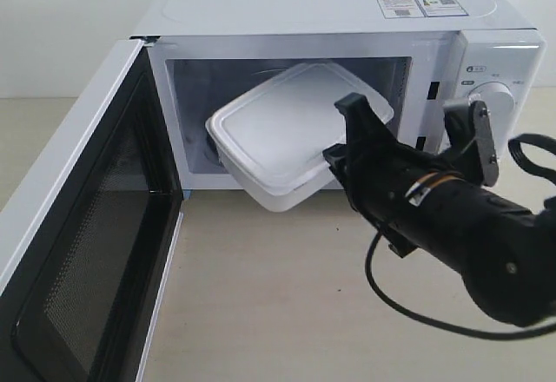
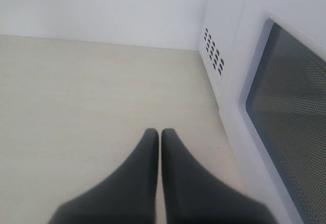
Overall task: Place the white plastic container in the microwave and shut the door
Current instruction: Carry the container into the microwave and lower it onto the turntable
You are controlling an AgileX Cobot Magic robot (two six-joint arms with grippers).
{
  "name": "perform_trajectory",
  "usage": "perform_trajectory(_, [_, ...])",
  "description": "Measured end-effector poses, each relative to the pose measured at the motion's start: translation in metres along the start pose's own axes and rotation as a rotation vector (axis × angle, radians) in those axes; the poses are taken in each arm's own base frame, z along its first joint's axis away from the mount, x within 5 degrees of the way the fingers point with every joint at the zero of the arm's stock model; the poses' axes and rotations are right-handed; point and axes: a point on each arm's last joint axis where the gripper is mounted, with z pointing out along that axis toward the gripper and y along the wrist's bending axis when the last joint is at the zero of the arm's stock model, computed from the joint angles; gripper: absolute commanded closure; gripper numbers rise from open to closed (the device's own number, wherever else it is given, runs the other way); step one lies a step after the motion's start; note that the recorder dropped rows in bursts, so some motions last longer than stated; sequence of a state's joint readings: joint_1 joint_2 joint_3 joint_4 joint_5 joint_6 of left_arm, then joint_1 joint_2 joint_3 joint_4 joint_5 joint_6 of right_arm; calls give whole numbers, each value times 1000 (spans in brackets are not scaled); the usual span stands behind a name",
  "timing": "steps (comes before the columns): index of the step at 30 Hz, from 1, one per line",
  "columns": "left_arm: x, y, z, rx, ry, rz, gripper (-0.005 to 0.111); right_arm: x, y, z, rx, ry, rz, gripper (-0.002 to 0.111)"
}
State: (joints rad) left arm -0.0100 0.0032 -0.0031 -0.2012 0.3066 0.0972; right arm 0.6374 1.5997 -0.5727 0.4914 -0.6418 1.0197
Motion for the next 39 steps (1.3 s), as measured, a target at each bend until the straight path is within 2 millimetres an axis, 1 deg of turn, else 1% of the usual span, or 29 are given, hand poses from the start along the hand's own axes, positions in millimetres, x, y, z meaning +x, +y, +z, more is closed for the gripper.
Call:
perform_trajectory(4, [0, 0, 0, 0, 0, 0, 102, 3, 11, 21, -6, -13, 13, 109])
perform_trajectory(9, [0, 0, 0, 0, 0, 0, 102, 11, 15, 49, 9, -8, 6, 109])
perform_trajectory(13, [0, 0, 0, 0, 0, 0, 102, 15, 18, 70, 17, -36, 54, 109])
perform_trajectory(16, [0, 0, 0, 0, 0, 0, 102, 16, 19, 83, 24, -61, 98, 109])
perform_trajectory(22, [0, 0, 0, 0, 0, 0, 102, 15, 22, 101, 26, -128, 203, 109])
perform_trajectory(24, [0, 0, 0, 0, 0, 0, 102, 15, 22, 106, 21, -136, 206, 105])
perform_trajectory(25, [0, 0, 0, 0, 0, 0, 102, 15, 21, 108, 24, -138, 206, 99])
perform_trajectory(26, [0, 0, 0, 0, 0, 0, 102, 10, 18, 111, 33, -151, 201, 95])
perform_trajectory(27, [0, 0, 0, 0, 0, 0, 102, 7, 16, 112, 37, -160, 202, 85])
perform_trajectory(28, [0, 0, 0, 0, 0, 0, 102, 0, 13, 114, 44, -176, 200, 79])
perform_trajectory(29, [0, 0, 0, 0, 0, 0, 102, -2, 13, 115, 45, -179, 203, 71])
perform_trajectory(30, [0, 0, 0, 0, 0, 0, 102, -5, 13, 115, 49, -183, 207, 70])
perform_trajectory(35, [0, 0, 0, 0, 0, 0, 102, -4, 14, 116, 50, -157, 175, 72])
perform_trajectory(36, [0, 0, 0, 0, 0, 0, 102, -3, 15, 116, 47, -145, 165, 75])
perform_trajectory(37, [0, 0, 0, 0, 0, 0, 102, -4, 17, 115, 40, -139, 162, 81])
perform_trajectory(39, [0, 0, 0, 0, 0, 0, 102, -5, 23, 106, 32, -124, 153, 96])
